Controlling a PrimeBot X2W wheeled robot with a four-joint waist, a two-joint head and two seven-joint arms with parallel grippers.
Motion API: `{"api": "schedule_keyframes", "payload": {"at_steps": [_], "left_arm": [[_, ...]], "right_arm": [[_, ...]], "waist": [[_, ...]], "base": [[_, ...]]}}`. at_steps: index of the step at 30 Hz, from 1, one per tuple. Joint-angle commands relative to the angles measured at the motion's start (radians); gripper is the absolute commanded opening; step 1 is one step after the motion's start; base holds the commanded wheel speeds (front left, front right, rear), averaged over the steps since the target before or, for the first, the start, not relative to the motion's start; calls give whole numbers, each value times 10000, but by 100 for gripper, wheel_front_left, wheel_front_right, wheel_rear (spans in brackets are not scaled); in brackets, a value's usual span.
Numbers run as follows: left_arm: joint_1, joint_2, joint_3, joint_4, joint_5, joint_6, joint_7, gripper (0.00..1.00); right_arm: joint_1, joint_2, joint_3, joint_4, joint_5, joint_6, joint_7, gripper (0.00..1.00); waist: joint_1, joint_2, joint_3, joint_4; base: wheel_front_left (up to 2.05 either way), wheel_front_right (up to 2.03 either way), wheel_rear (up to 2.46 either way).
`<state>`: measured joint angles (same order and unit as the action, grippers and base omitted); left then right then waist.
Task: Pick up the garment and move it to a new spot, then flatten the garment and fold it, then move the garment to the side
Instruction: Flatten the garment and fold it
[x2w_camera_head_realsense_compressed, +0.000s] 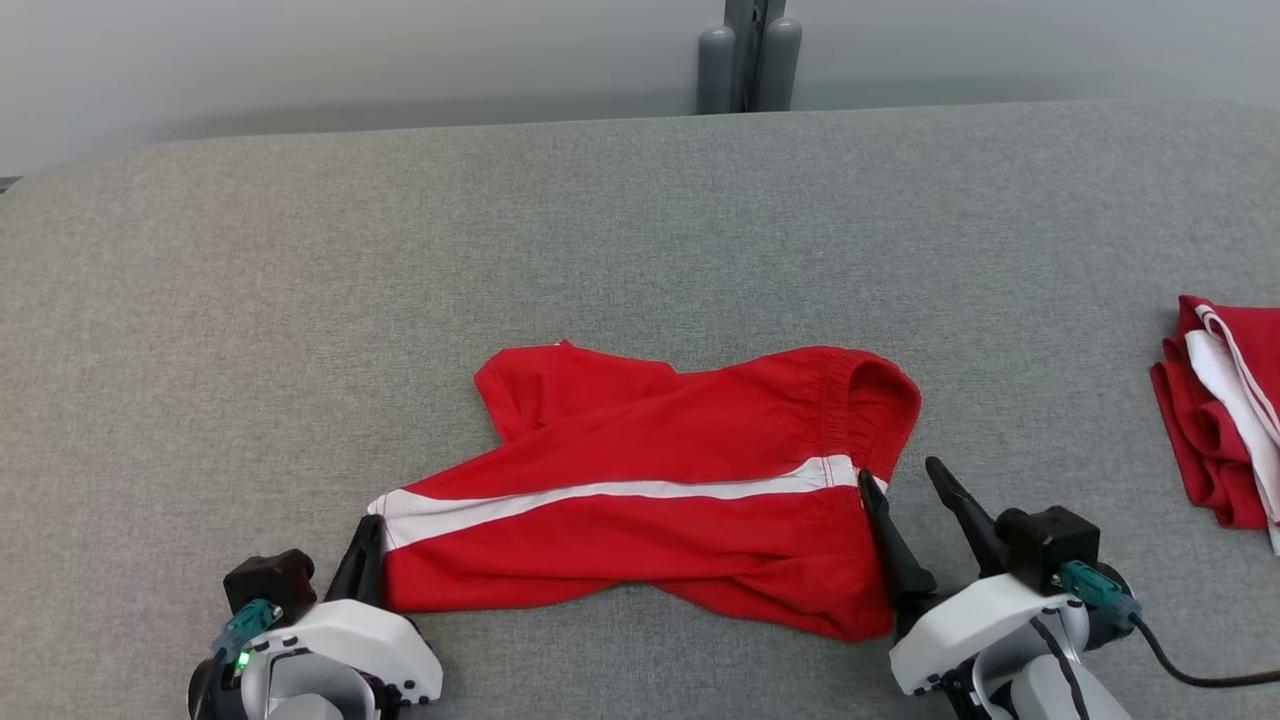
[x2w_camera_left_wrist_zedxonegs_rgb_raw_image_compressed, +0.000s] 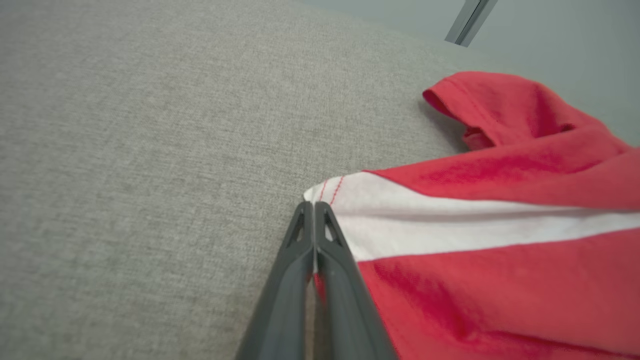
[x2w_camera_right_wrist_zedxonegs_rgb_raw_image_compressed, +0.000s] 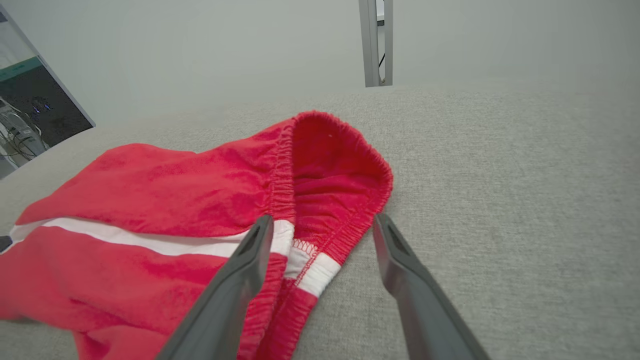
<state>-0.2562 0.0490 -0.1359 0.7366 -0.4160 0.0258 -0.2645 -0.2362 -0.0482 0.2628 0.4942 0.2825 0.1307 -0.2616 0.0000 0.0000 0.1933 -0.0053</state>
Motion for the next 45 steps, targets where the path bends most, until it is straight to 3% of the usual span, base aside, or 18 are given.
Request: {"api": "schedule_keyframes", "payload": {"at_steps": [1, 12, 15, 19, 20, 21, 22, 33, 45], "left_arm": [[-179, 37, -32, -27, 24, -43, 11, 0], [-94, 40, -401, -655, 219, -166, 8, 0], [-87, 42, -452, -704, 177, -164, 8, 0], [-36, 40, -476, -756, 182, -141, 8, 0], [-35, 40, -491, -764, 173, -130, 8, 0], [-49, 40, -508, -777, 176, -126, 8, 0], [-71, 40, -516, -807, 178, -133, 8, 0], [8, 40, -390, -1459, 464, -259, 8, 0], [-571, 104, 418, -3095, 1442, -828, 7, 0]], "right_arm": [[-136, -60, 37, 88, 104, 1, -44, 100], [-957, -60, 818, 1263, 818, 1, -44, 97], [-1100, -59, 921, 1506, 938, 1, -44, 58], [-1150, -60, 1064, 1685, 1087, 1, -44, 33], [-1185, -59, 1082, 1701, 1115, 1, -44, 22], [-1235, -59, 1073, 1693, 1123, 1, -44, 5], [-1253, -57, 1069, 1699, 1120, 1, -44, 0], [-1199, -101, 823, 1294, 1295, 1, -44, 0], [-1637, -362, 470, -80, 1586, 1, -44, 0]], "waist": [[0, 0, 19, 35], [0, 0, 124, 326], [0, 0, 136, 377], [0, 0, 141, 405], [0, 0, 152, 411], [0, 0, 169, 419], [0, 0, 183, 424], [0, 0, -180, 452], [0, 0, -1820, 281]], "base": [[0, 0, 0], [0, 0, 0], [0, 0, 0], [0, 0, 0], [0, 0, 0], [0, 0, 0], [0, 0, 0], [0, 0, 0], [0, 0, 0]]}}
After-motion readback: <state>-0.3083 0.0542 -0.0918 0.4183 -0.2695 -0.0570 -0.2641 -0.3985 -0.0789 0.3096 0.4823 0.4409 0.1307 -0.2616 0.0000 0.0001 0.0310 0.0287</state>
